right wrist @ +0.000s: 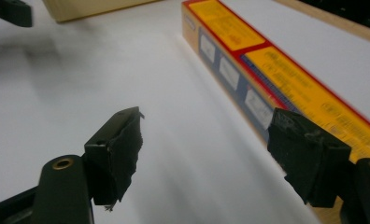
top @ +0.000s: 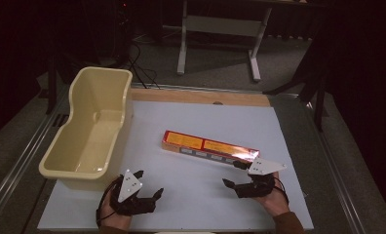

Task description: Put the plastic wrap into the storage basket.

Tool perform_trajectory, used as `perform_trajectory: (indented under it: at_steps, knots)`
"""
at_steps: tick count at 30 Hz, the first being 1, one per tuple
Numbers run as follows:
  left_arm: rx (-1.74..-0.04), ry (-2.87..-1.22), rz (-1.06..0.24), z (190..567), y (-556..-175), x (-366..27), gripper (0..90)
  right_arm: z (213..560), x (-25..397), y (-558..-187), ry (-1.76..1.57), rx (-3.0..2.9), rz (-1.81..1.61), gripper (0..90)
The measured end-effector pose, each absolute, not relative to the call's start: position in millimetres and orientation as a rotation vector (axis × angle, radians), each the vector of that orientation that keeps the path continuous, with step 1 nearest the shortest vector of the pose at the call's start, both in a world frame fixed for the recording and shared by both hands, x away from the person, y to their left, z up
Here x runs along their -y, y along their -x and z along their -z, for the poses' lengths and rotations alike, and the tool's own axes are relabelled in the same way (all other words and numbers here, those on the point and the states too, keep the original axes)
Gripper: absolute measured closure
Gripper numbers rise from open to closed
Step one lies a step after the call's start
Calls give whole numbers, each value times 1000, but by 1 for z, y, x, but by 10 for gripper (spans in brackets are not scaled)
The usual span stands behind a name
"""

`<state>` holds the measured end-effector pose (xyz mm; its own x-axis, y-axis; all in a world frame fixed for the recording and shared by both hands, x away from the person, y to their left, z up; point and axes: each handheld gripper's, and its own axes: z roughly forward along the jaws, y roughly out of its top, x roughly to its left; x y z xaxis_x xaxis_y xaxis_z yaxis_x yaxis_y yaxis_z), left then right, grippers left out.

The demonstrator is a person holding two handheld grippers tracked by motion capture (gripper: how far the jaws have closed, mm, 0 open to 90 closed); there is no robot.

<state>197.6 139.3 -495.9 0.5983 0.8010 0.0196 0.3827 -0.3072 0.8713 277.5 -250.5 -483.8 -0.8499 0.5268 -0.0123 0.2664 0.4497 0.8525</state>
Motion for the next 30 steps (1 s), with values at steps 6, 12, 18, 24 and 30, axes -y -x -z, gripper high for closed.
perform_trajectory:
  at_steps: [6,12,18,24,30]
  knots:
    - [-944,-1910,-582,495,-190,-152,155,475,246,-290,-629,-2443,-1310,253]
    - [-970,-1876,-563,498,-182,-162,156,471,240,-305,-603,-2444,-1290,253]
    - [-959,-1874,-575,498,-181,-162,156,473,233,-323,-605,-2460,-1260,254]
    - [-952,-1881,-582,500,-182,-160,156,474,226,-341,-589,-2490,-1189,253]
    - [-954,-1882,-576,501,-183,-160,156,479,223,-363,-626,-2526,-1132,252]
